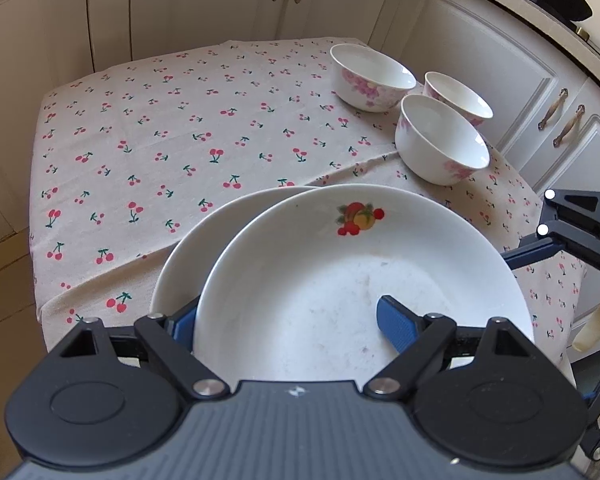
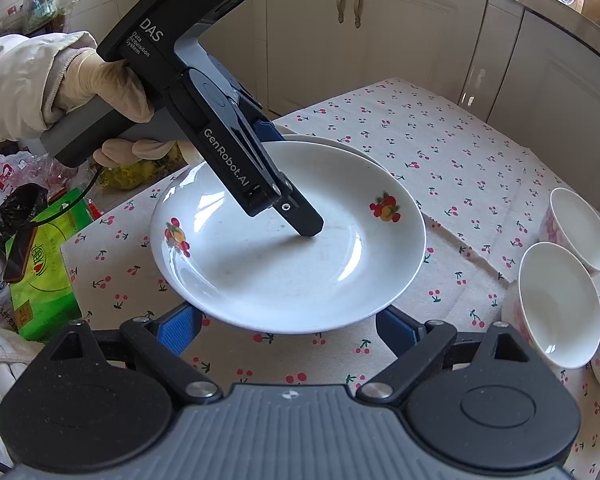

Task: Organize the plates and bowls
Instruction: 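Carry the fruit-decal plate with the left tool and lower it onto the plate stack, then open the left tool to release the plate and withdraw it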

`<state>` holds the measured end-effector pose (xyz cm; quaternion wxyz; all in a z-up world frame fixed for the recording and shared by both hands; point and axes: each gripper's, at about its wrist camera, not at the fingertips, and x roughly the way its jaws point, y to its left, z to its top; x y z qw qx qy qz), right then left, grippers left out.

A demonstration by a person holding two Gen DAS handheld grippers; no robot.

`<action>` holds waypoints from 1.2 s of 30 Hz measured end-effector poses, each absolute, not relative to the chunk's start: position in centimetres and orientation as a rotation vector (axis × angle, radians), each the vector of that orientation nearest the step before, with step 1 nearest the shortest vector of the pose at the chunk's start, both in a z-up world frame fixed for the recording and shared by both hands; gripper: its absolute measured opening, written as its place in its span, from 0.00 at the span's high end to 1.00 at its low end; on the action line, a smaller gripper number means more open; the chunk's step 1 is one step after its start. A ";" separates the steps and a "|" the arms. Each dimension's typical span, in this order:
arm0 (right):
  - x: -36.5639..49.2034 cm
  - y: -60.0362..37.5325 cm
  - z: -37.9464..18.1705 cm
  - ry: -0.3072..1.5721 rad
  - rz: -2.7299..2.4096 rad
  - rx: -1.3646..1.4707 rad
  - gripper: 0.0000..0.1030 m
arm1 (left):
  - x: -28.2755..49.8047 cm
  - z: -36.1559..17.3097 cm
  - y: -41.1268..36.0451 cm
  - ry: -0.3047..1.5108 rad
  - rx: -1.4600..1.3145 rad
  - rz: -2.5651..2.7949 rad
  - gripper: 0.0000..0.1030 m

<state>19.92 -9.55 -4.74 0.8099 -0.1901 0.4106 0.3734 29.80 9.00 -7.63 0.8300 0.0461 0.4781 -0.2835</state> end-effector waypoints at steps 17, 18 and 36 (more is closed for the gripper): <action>19.9 -9.9 -4.6 0.868 0.807 -0.372 0.07 | 30.2 -7.1 8.3 1.042 0.225 -0.595 0.15; 19.8 -9.9 -4.6 0.867 0.807 -0.370 0.07 | 30.1 -7.0 8.3 1.039 0.225 -0.593 0.15; 19.0 -10.3 -4.8 0.841 0.754 -0.347 0.02 | 29.3 -6.7 9.3 0.989 0.203 -0.563 0.15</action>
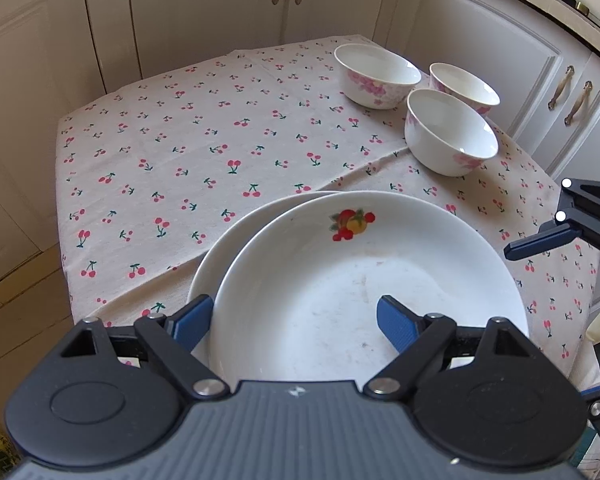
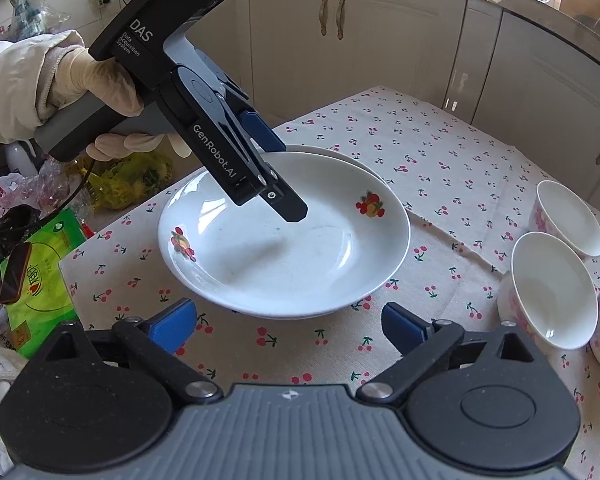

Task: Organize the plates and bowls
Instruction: 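Open the left tool to release the plate and withdraw it, then reach the right tool to a pink-flowered white bowl and grip its rim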

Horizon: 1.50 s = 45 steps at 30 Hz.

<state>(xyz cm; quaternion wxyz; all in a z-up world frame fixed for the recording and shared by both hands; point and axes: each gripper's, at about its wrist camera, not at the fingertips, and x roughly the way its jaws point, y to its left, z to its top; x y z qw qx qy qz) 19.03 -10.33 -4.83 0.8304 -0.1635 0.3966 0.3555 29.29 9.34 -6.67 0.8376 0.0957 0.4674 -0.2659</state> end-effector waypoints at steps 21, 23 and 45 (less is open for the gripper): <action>16.5 -14.2 -3.5 0.725 0.487 -0.251 0.00 | 27.5 -6.5 9.8 0.893 0.262 -0.463 0.14; 16.2 -14.8 -3.4 0.699 0.437 -0.246 0.00 | 26.9 -6.2 10.1 0.870 0.233 -0.467 0.14; 13.3 -22.1 -4.2 0.597 0.252 -0.197 0.00 | 16.3 -2.9 1.3 0.538 0.081 -0.373 0.08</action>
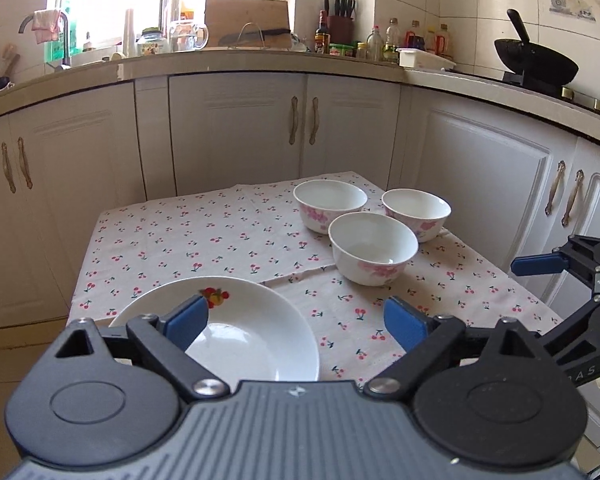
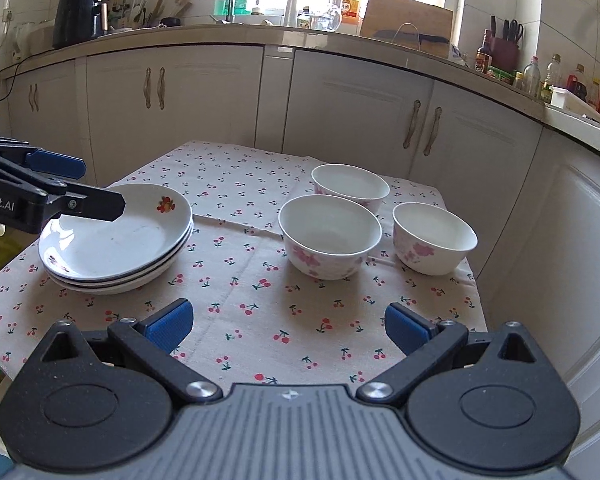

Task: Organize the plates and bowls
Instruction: 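Reach the right tool to a pink-flowered white bowl and grip its rim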

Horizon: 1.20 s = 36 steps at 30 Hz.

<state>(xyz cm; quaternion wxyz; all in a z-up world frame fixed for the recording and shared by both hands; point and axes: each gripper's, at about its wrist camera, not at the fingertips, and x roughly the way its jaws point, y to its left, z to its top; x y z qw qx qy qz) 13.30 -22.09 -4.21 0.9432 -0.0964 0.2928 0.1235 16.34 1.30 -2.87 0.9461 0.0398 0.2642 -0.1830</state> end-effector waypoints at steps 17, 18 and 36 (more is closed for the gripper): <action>17.8 -29.0 -3.9 0.647 0.255 -0.186 0.00 | 20.5 -6.3 -8.0 0.570 0.159 -0.436 0.08; 18.2 -29.1 -3.9 0.652 0.269 -0.183 0.00 | 20.9 -6.5 -8.3 0.571 0.157 -0.439 0.08; 28.4 -28.1 -4.9 0.747 0.480 -0.133 0.00 | 26.0 -9.9 -11.7 0.600 0.190 -0.393 0.08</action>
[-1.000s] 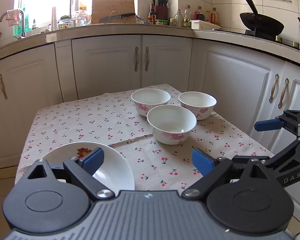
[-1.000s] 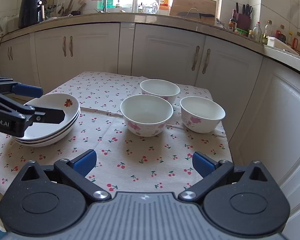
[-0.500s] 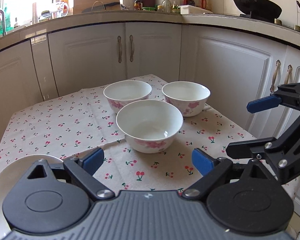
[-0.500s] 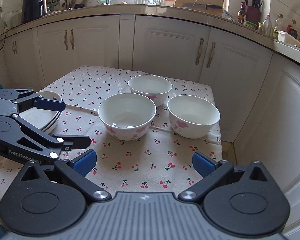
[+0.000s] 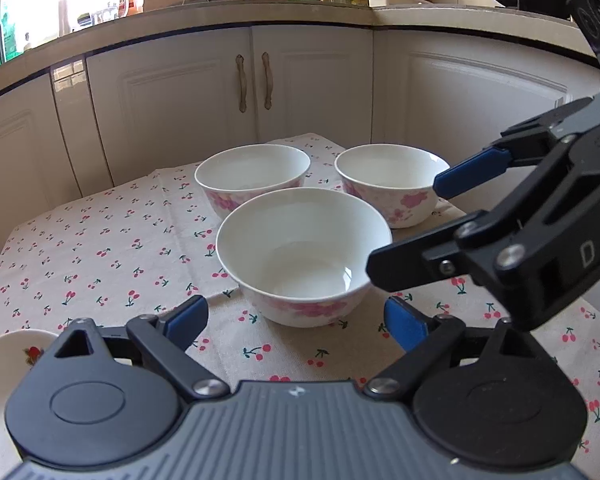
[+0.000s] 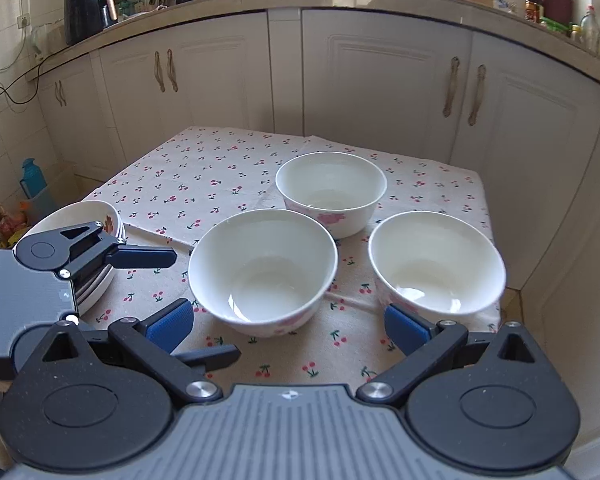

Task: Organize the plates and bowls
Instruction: 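Reach the right tool to a pink-flowered white bowl and grip its rim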

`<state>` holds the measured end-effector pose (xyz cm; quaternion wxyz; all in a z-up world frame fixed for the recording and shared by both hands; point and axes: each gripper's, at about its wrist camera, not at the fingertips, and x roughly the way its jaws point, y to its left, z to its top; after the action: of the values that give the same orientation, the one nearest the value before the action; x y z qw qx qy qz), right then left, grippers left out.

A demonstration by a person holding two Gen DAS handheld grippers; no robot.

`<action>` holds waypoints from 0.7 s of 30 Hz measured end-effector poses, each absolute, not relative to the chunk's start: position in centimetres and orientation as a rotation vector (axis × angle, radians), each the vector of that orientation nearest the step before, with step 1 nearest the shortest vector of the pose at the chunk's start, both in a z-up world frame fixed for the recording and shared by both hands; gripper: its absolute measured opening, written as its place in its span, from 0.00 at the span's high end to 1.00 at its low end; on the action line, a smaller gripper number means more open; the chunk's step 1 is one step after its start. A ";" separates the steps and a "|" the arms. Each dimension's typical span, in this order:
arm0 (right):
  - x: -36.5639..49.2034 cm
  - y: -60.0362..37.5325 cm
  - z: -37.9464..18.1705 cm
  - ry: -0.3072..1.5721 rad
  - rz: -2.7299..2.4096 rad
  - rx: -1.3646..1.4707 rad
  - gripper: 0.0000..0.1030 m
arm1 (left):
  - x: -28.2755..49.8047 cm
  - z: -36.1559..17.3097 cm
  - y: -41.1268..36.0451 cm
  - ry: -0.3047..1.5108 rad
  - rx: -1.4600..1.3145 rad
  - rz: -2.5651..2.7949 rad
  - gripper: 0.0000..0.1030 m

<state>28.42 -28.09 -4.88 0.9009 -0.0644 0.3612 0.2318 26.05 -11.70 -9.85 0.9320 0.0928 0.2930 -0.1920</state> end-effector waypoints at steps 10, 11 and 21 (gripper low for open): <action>32.1 -26.0 -6.0 0.775 0.535 -0.150 0.04 | 26.9 -10.4 -12.0 0.595 0.186 -0.409 0.10; 32.4 -25.9 -6.2 0.778 0.536 -0.149 0.05 | 27.0 -10.5 -12.0 0.597 0.185 -0.409 0.10; 34.5 -25.6 -7.3 0.806 0.535 -0.108 0.20 | 27.2 -10.5 -12.3 0.569 0.192 -0.431 0.16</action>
<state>34.50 -25.58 -7.33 0.8838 -0.0518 0.3874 0.2571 27.16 -12.34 -10.54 0.9324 0.0938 0.2782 -0.2108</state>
